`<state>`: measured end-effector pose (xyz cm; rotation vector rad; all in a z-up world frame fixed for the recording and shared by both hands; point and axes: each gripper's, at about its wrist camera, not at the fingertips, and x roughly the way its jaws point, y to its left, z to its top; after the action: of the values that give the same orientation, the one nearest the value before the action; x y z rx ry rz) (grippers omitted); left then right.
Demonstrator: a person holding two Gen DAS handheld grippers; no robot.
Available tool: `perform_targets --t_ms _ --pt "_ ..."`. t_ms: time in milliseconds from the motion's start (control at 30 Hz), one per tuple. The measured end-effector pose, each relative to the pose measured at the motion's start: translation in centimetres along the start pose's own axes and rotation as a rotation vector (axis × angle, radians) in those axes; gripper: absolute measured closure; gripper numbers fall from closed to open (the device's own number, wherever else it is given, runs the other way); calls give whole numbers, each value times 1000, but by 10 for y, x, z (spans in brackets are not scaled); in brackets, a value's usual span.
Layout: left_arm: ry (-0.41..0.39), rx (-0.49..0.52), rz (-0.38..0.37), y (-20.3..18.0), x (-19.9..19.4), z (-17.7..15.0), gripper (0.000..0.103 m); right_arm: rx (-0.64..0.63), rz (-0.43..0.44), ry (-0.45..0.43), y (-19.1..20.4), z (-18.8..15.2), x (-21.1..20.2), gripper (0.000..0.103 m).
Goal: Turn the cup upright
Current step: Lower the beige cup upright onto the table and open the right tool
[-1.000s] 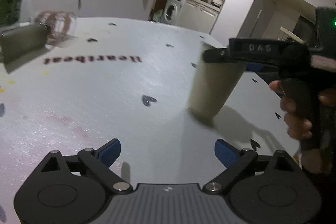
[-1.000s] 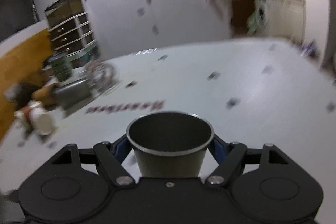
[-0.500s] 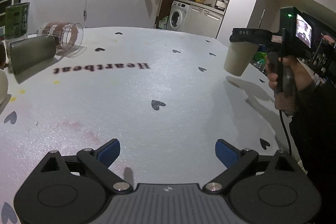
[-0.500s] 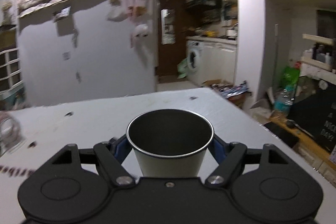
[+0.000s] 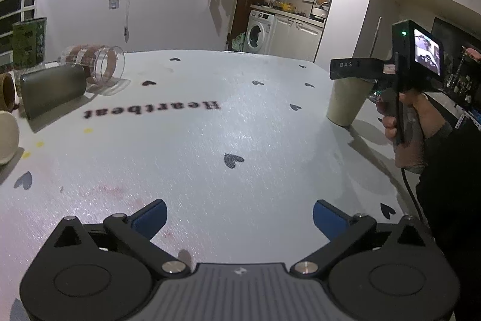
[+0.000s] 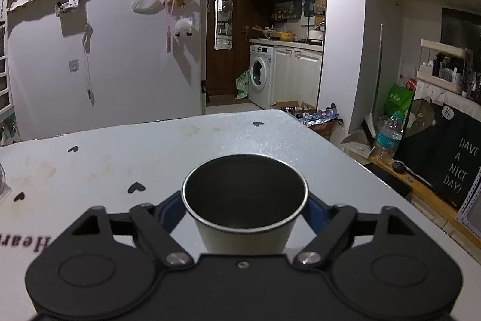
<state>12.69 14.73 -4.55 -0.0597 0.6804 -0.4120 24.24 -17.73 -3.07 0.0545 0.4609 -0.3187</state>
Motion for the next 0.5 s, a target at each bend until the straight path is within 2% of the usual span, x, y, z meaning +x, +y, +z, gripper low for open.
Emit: perform_targets --t_ms 100,300,500 --pt "-12 1 7 2 -1 4 1 33 19 -11 -3 -3 -12 6" --pt "-53 -4 30 4 -5 11 1 54 40 -76 -4 -14 -61 3" --pt "-88 -7 58 6 -11 14 0 74 107 -134 -2 -32 -124 0"
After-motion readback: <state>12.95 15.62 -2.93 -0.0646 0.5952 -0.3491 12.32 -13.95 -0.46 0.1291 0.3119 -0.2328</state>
